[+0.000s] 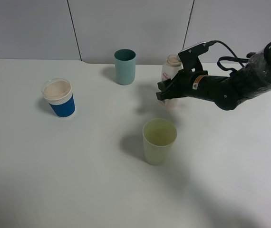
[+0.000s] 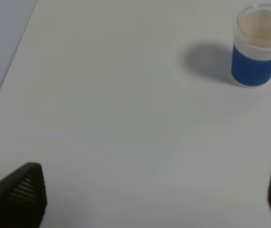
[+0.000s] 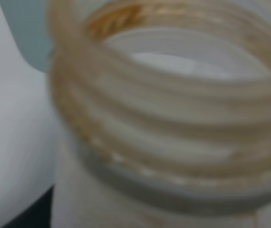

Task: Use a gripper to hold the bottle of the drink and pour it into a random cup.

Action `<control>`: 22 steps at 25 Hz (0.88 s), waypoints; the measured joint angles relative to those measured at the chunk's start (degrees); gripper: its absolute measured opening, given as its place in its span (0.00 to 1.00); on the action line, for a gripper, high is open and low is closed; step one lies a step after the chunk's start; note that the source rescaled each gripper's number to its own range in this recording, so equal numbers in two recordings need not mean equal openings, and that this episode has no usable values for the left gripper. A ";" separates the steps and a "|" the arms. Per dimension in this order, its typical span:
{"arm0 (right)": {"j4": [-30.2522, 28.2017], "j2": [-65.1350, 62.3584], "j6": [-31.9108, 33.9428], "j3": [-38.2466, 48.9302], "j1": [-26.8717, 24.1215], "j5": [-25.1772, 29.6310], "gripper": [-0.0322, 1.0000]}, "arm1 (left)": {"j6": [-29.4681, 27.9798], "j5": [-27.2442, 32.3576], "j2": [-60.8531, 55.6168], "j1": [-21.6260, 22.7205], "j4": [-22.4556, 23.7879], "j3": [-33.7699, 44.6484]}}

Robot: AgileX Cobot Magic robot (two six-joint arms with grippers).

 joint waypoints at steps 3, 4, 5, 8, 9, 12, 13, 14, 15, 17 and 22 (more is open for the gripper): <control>0.00 0.00 0.00 0.00 0.00 -0.92 0.59 | 0.00 0.00 0.00 0.00 0.00 0.00; 0.00 0.00 -0.06 0.00 0.00 -1.73 0.68 | 0.00 0.00 0.00 0.00 0.00 0.00; 0.00 0.00 -0.33 0.00 0.00 -2.67 0.75 | 0.00 0.00 0.00 0.00 0.00 0.00; 0.00 0.00 -1.76 0.00 0.00 -4.81 0.84 | 0.00 0.00 0.00 0.00 0.00 0.00; 0.00 0.00 -2.15 0.00 0.00 -4.90 0.85 | 0.00 0.00 0.00 0.00 0.00 0.00; 0.00 -0.46 -2.55 0.00 0.00 -4.83 0.86 | 0.00 0.00 0.00 0.00 0.00 0.00; 0.00 -0.79 -2.55 0.00 0.00 -4.83 0.86 | 0.00 0.00 0.00 0.00 0.00 0.00; 0.00 -1.44 -2.55 0.00 0.00 -4.83 0.86 | 0.00 0.00 0.00 0.00 0.00 0.00; 0.00 -2.15 -2.59 0.00 0.00 -4.83 0.86 | 0.00 0.00 0.00 0.00 0.00 0.00; 0.00 -3.62 -2.59 0.00 0.00 -4.83 0.86 | 0.00 0.00 0.00 0.00 0.00 0.00; 0.00 -8.30 -2.59 0.06 0.00 -3.22 0.87 | 0.00 0.00 0.00 0.00 0.00 0.00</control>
